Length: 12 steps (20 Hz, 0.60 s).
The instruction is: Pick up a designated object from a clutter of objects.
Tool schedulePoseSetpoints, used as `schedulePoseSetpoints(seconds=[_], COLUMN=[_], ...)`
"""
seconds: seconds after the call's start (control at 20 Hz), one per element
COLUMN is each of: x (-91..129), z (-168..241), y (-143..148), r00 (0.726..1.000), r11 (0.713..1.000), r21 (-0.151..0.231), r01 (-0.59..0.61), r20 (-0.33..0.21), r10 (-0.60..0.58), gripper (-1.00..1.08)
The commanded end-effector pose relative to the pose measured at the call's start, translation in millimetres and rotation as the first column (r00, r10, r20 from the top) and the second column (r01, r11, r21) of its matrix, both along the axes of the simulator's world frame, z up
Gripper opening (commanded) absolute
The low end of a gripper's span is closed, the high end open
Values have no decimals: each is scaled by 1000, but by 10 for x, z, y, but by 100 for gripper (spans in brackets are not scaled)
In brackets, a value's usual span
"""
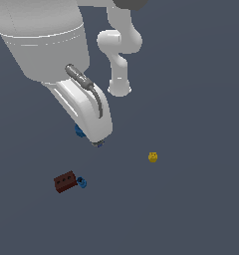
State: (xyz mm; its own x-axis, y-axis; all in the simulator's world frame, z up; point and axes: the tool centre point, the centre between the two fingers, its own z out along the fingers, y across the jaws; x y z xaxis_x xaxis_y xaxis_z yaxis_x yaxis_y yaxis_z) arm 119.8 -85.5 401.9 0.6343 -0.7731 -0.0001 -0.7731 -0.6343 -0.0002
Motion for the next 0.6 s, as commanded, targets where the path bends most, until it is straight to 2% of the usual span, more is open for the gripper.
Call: schedulePoseSetpoints(seconds=[0.0,0.55], x=[39,102], z=[54,133], y=[-27,-70], r00=[1000,1000], r11=[1000,1000], r21=[0,0], r01=[0,0], r20=[0,0], r10=[0,0], gripper=[-100,-100])
